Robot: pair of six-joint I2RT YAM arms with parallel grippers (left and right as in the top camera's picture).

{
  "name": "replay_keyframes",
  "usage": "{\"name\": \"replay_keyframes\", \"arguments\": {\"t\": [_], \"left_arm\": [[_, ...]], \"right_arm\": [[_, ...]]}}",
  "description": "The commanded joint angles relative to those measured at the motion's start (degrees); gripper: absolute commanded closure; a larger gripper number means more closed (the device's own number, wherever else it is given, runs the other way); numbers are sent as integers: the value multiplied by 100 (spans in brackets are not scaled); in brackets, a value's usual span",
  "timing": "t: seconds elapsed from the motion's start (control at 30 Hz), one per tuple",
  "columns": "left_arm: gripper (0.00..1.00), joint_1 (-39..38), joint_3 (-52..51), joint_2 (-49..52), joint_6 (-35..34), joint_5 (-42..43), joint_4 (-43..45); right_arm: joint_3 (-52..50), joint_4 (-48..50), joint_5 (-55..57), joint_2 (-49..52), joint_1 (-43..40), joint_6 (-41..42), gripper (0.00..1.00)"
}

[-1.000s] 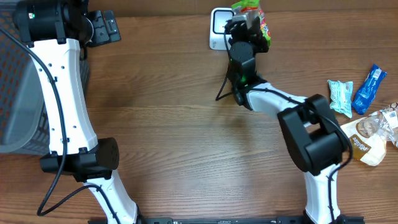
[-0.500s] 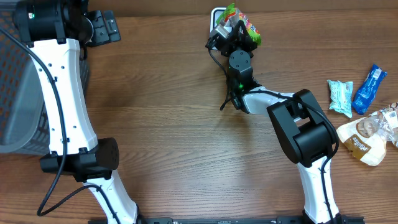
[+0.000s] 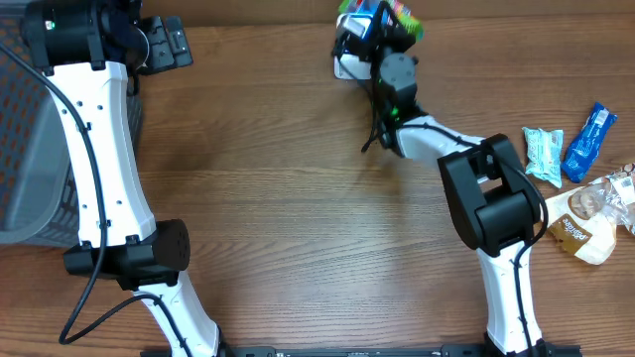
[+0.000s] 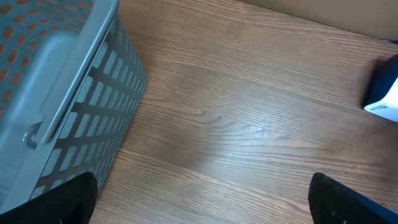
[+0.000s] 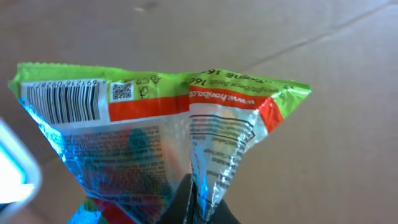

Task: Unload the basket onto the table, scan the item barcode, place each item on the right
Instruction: 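Hold the green packet's barcode face against the white scanner, then carry the green packet to the right edge and release it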

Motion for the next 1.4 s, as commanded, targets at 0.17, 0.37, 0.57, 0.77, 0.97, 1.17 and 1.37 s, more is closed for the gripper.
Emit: {"name": "replay_keyframes", "arguments": {"t": [0.17, 0.37, 0.57, 0.77, 0.97, 1.17, 1.37], "left_arm": [[0, -39, 57, -138, 72, -11, 4], [0, -39, 57, -140, 74, -11, 4], [0, -39, 57, -138, 72, -13, 4], [0, -39, 57, -140, 72, -11, 4], [0, -39, 57, -138, 72, -11, 4], [0, -39, 57, -138, 72, -11, 4], [0, -39, 57, -138, 72, -11, 4]], "right_arm": [[717, -332, -184, 632, -52, -286, 96], [717, -326, -177, 708, -116, -313, 96], [717, -284, -72, 708, -125, -476, 96], [717, -59, -70, 708, -125, -675, 96], [717, -31, 39, 590, -87, -1056, 96], [717, -313, 732, -157, 0, -975, 96], [717, -2260, 2900, -1578, 66, 1735, 96]]}}
